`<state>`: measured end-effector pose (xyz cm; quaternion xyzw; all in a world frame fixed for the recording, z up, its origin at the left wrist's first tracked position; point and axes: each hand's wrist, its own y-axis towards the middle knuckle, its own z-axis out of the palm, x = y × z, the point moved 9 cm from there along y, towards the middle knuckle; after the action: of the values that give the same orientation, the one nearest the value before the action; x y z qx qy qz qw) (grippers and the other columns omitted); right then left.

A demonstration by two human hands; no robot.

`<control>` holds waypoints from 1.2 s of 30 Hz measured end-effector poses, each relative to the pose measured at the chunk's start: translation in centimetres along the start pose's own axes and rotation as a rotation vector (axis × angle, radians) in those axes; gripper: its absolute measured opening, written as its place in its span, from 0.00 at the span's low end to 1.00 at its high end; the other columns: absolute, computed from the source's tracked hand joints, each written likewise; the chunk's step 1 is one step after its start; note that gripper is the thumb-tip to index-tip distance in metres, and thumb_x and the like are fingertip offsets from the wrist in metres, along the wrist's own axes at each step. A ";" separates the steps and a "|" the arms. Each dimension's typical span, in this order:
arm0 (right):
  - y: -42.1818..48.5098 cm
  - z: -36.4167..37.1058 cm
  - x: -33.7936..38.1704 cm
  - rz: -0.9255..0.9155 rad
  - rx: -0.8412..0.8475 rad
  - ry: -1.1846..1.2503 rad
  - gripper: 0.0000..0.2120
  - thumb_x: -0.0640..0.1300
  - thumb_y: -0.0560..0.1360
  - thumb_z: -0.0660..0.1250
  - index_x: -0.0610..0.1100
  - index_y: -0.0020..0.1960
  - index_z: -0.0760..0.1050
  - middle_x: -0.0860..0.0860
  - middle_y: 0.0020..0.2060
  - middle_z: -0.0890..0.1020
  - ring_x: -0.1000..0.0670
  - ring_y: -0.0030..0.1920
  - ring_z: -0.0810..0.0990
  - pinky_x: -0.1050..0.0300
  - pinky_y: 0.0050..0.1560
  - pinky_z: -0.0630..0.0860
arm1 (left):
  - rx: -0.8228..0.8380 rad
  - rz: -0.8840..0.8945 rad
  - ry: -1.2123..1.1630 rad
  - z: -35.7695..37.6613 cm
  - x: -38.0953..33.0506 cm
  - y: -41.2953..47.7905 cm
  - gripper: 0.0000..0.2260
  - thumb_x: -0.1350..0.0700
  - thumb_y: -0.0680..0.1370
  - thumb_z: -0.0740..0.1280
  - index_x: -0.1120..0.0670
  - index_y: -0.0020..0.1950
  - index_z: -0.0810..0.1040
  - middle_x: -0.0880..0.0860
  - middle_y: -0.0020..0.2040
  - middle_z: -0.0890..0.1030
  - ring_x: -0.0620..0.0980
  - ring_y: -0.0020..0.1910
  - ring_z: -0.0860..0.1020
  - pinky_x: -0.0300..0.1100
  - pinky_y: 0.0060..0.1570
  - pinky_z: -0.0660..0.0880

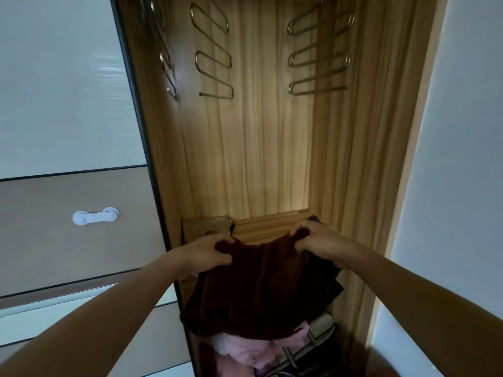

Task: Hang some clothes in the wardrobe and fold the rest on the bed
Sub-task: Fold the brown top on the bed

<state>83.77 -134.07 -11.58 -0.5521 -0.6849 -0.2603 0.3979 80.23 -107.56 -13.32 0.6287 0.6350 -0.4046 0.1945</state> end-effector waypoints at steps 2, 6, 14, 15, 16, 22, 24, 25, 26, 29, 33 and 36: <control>2.8 -1.2 -1.5 0.003 0.004 -0.022 0.13 0.38 0.72 0.71 0.51 0.53 0.78 0.49 0.47 0.80 0.52 0.43 0.79 0.68 0.28 0.72 | -0.010 -0.006 -0.006 0.5 -0.2 3.7 0.21 0.54 0.76 0.71 0.41 0.68 0.74 0.49 0.57 0.79 0.43 0.44 0.84 0.38 0.40 0.81; 8.9 -2.5 -4.2 0.018 0.001 -0.062 0.13 0.37 0.74 0.70 0.50 0.55 0.77 0.49 0.39 0.77 0.61 0.24 0.75 0.67 0.21 0.66 | -0.075 -0.003 0.017 0.5 0.1 10.3 0.23 0.55 0.76 0.72 0.43 0.70 0.72 0.50 0.58 0.78 0.47 0.52 0.81 0.41 0.51 0.81; 20.8 -2.0 -7.0 0.022 0.025 -0.105 0.13 0.34 0.75 0.69 0.51 0.52 0.74 0.45 0.40 0.79 0.50 0.32 0.77 0.59 0.27 0.69 | -0.142 -0.006 -0.067 -0.9 2.5 19.8 0.24 0.59 0.76 0.70 0.43 0.70 0.72 0.50 0.62 0.76 0.48 0.56 0.78 0.40 0.53 0.79; 22.1 -1.9 -7.3 0.023 0.020 -0.109 0.14 0.34 0.74 0.69 0.52 0.51 0.74 0.45 0.42 0.79 0.48 0.34 0.78 0.59 0.28 0.70 | -0.141 -0.003 -0.068 -1.1 2.9 21.0 0.25 0.59 0.76 0.69 0.43 0.70 0.71 0.50 0.62 0.75 0.48 0.57 0.78 0.42 0.56 0.79; 23.3 -1.8 -7.6 0.026 0.011 -0.111 0.14 0.34 0.74 0.70 0.52 0.51 0.75 0.45 0.43 0.79 0.48 0.35 0.78 0.60 0.28 0.71 | -0.137 0.002 -0.067 -1.4 3.3 22.3 0.26 0.60 0.76 0.69 0.43 0.72 0.70 0.50 0.63 0.75 0.48 0.58 0.77 0.43 0.59 0.78; 29.4 -2.6 -9.2 0.045 -0.085 -0.092 0.17 0.30 0.73 0.68 0.53 0.47 0.76 0.48 0.44 0.77 0.59 0.28 0.77 0.65 0.22 0.69 | -0.130 0.012 -0.057 -2.9 4.2 30.3 0.28 0.62 0.78 0.66 0.39 0.74 0.69 0.48 0.62 0.74 0.47 0.55 0.77 0.41 0.54 0.78; 31.3 -3.0 -9.7 0.046 -0.104 -0.087 0.17 0.30 0.74 0.68 0.52 0.49 0.77 0.49 0.45 0.76 0.54 0.34 0.78 0.65 0.24 0.70 | -0.127 -0.008 -0.087 -3.0 4.6 32.6 0.26 0.63 0.78 0.65 0.40 0.71 0.72 0.49 0.61 0.75 0.48 0.55 0.78 0.45 0.55 0.80; 32.3 -3.3 -10.0 0.044 -0.115 -0.096 0.17 0.30 0.74 0.68 0.52 0.50 0.77 0.51 0.45 0.75 0.53 0.36 0.77 0.67 0.24 0.70 | -0.125 -0.017 -0.100 -2.9 4.7 33.8 0.26 0.64 0.78 0.65 0.40 0.71 0.72 0.48 0.60 0.75 0.48 0.55 0.78 0.44 0.54 0.80; 33.4 -3.6 -10.2 0.038 -0.124 -0.106 0.17 0.30 0.73 0.68 0.52 0.51 0.78 0.53 0.45 0.74 0.53 0.38 0.76 0.68 0.23 0.69 | -0.125 -0.023 -0.111 -2.9 4.9 34.9 0.26 0.64 0.78 0.64 0.40 0.71 0.72 0.48 0.60 0.74 0.47 0.55 0.78 0.42 0.53 0.80; 37.4 -4.1 -11.0 0.020 -0.116 -0.097 0.17 0.30 0.74 0.66 0.51 0.52 0.78 0.55 0.46 0.73 0.54 0.42 0.75 0.70 0.23 0.69 | -0.149 -0.029 -0.140 -3.1 5.4 38.2 0.28 0.66 0.78 0.63 0.40 0.72 0.72 0.50 0.63 0.74 0.48 0.56 0.78 0.41 0.51 0.80; 43.8 -4.2 -12.0 -0.015 -0.088 -0.087 0.19 0.28 0.73 0.63 0.52 0.52 0.77 0.52 0.46 0.75 0.51 0.42 0.78 0.54 0.37 0.79 | -0.205 -0.056 -0.202 -3.6 6.4 42.7 0.28 0.68 0.79 0.62 0.41 0.72 0.71 0.49 0.62 0.75 0.46 0.53 0.79 0.38 0.44 0.80; 48.7 -4.1 -13.1 -0.042 -0.053 -0.078 0.21 0.29 0.72 0.63 0.56 0.49 0.76 0.52 0.46 0.77 0.51 0.43 0.79 0.63 0.30 0.75 | -0.266 -0.063 -0.192 -4.5 7.0 46.6 0.27 0.69 0.78 0.62 0.42 0.71 0.72 0.49 0.61 0.75 0.43 0.51 0.78 0.34 0.40 0.78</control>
<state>132.74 -132.14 -24.28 -0.5578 -0.7040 -0.2651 0.3507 125.01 -105.16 -28.51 0.5356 0.6810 -0.3810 0.3228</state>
